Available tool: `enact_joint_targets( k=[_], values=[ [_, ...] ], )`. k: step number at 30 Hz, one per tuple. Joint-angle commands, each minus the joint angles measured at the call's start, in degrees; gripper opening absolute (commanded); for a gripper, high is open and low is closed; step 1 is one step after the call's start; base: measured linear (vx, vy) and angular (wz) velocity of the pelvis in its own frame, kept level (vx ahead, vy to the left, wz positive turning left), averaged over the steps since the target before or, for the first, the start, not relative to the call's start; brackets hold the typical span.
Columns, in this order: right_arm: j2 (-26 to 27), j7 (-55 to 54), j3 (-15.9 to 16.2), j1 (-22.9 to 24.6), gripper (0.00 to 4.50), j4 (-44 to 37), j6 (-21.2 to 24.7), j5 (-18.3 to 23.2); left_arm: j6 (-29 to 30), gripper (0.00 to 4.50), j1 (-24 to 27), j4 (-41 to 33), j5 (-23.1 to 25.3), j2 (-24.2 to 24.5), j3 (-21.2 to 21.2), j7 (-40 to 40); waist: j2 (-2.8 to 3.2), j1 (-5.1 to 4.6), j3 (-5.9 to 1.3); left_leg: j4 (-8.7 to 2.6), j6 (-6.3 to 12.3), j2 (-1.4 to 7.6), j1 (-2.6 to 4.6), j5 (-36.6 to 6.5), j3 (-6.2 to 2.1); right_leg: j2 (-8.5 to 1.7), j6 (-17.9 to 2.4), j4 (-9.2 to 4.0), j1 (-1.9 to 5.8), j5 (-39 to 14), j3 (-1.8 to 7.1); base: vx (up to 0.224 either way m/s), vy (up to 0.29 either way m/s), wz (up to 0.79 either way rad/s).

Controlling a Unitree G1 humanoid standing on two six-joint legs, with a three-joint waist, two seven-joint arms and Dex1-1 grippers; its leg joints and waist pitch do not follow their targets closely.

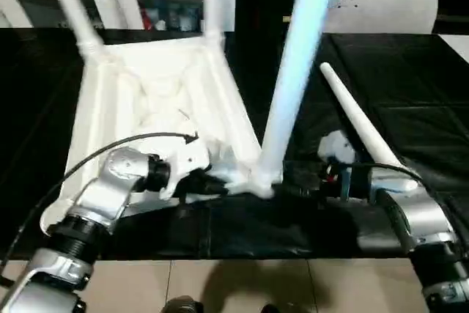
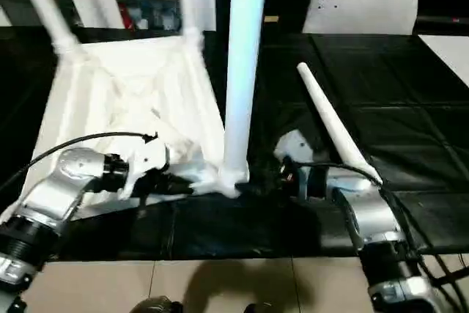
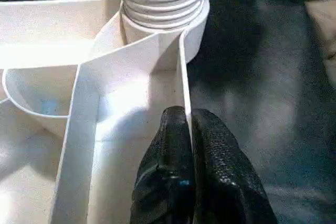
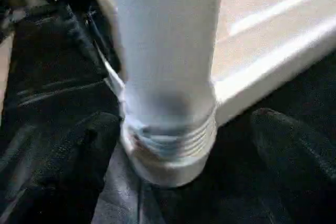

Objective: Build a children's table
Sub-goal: Rotate leg to tighten

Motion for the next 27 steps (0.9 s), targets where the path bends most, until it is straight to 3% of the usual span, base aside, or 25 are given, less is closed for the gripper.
enact_joint_targets(
  k=[1,4,5,12,21,27],
  values=[
    [-0.61,2.0,0.95,-0.82,4.44,0.61,-1.42,-0.77,-2.11,0.0,-1.29,-0.58,0.04,-0.1,-3.78,-4.76,-0.03,-0.34,-4.38,-3.5,6.21,5.29,0.42,-1.93,-1.99,-6.53,-12.13,-3.7,3.21,-5.89,4.36,0.0,0.0,0.0],
    [-0.48,4.73,2.57,-2.27,4.44,2.29,-3.14,-1.19,-3.89,0.0,-2.5,0.87,0.66,0.13,-4.82,-6.66,-0.19,0.03,-4.38,-3.52,6.02,5.33,0.39,-1.92,-2.01,-6.58,-12.01,-3.64,3.24,-6.12,4.37,0.0,0.0,0.0],
    [-0.27,5.85,3.11,-2.78,4.26,2.87,-3.4,-1.09,-4.53,0.0,-3.01,1.48,0.96,0.03,-5.11,-7.19,-0.5,0.06,-4.44,-3.47,6.27,5.24,0.35,-1.77,-1.95,-6.59,-12.06,-3.57,3.3,-5.75,4.36,0.0,0.0,0.0],
    [0.13,10.84,5.77,-4.58,3.75,5.04,-3.84,-0.41,-6.82,0.0,-4.75,3.83,1.44,-0.48,-6.02,-8.92,-0.62,0.28,-4.6,-3.26,7.06,5.29,0.04,-0.09,-2.02,-6.73,-12.41,-3.17,3.4,-4.02,4.3,0.0,0.0,0.0],
    [0.34,13.06,6.31,-5.99,2.93,7.26,-3.73,-0.03,-8.14,0.0,-5.19,5.2,1.45,-0.45,-6.16,-9.39,-0.71,0.39,-4.61,-3.21,6.77,5.36,0.08,-0.23,-2.01,-6.7,-12.05,-3.22,3.29,-5.25,4.26,0.0,0.0,0.0],
    [0.62,13.88,6.51,-5.11,2.77,6.4,-2.37,0.9,-7.7,0.0,-4.68,5.13,1.01,-0.43,-5.71,-9.27,-0.72,0.51,-4.72,-3.11,7.02,5.34,0.05,0.33,-1.98,-6.71,-12.14,-3.08,3.29,-4.22,4.26,0.0,0.0,0.0]
  ],
)
